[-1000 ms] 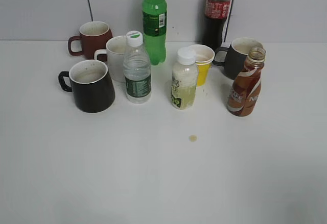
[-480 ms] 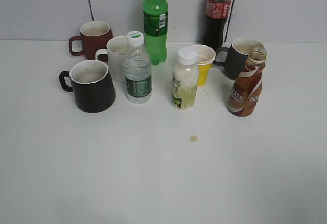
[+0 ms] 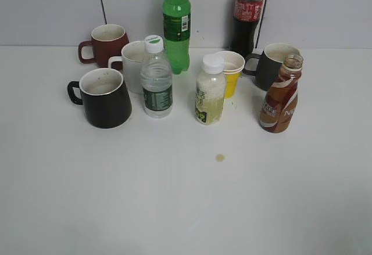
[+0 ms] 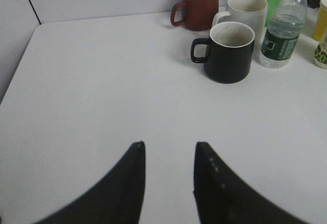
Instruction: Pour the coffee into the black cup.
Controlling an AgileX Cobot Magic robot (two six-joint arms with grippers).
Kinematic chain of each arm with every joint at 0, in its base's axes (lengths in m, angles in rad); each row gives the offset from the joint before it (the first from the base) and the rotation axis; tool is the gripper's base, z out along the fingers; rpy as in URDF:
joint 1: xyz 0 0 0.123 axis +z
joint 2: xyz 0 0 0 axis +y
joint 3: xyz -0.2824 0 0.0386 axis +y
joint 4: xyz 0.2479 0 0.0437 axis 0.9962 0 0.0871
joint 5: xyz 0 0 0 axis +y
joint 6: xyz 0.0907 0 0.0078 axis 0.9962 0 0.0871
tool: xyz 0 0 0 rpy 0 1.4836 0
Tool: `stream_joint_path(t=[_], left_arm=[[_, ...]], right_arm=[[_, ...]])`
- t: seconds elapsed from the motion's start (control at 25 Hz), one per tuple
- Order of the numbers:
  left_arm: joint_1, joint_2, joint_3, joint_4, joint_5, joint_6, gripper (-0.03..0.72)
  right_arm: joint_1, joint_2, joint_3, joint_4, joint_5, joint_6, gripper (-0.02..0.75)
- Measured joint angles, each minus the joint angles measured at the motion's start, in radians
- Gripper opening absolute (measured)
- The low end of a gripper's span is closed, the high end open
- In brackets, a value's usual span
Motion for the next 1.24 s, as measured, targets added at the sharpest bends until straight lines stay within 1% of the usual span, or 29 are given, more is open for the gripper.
stream_joint_path(t=[1.24], left_arm=[[0.0, 0.0, 0.0, 0.001, 0.0, 0.0, 0.252]], right_arm=[[0.0, -0.001, 0.0, 0.0, 0.0, 0.0, 0.591]])
